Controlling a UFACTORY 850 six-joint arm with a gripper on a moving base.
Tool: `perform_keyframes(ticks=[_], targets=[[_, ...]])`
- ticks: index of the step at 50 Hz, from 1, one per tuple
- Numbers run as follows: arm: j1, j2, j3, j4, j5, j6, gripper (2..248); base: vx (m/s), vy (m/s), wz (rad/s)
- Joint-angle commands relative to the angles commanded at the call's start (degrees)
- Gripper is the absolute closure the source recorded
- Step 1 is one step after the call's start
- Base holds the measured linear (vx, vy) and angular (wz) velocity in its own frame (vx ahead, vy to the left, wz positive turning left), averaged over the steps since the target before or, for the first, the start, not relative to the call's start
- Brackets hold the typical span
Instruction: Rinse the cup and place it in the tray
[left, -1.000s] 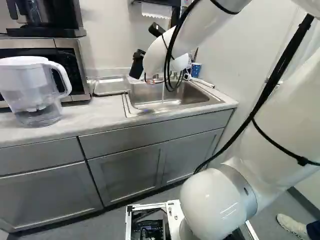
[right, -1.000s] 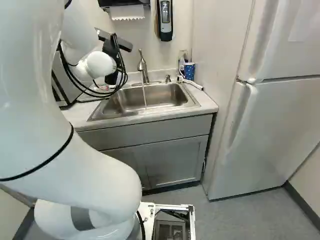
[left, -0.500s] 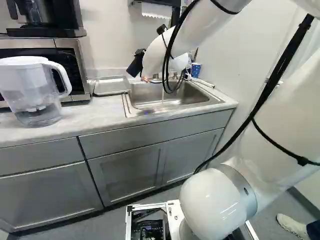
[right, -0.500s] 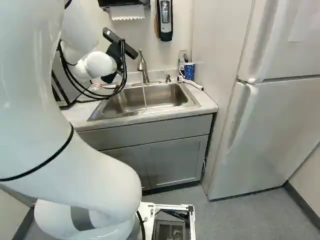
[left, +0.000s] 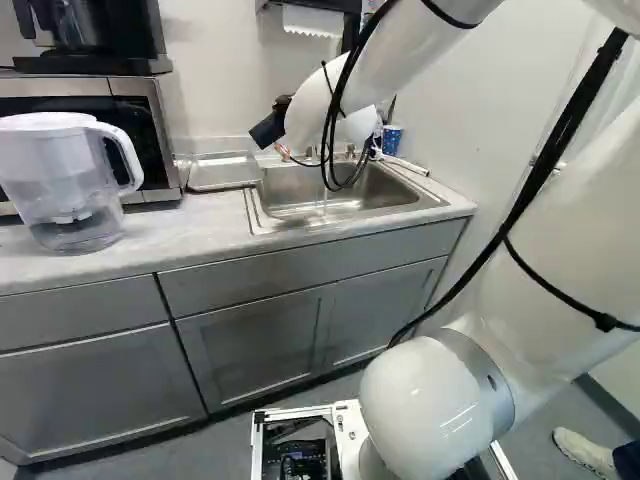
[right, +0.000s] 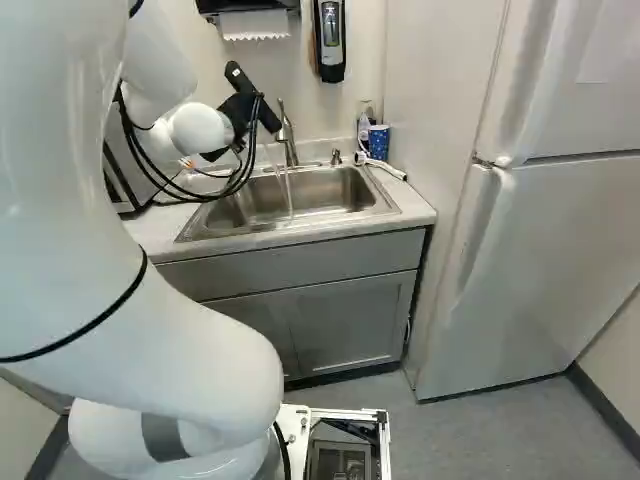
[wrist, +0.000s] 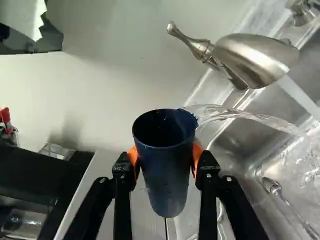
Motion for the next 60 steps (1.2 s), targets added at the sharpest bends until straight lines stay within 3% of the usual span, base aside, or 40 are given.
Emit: perform_keyframes(ticks=[60], targets=[[0.0, 0.0, 0.0, 4.55, 0.0, 36.13, 129, 0.0, 0.0, 0.0]])
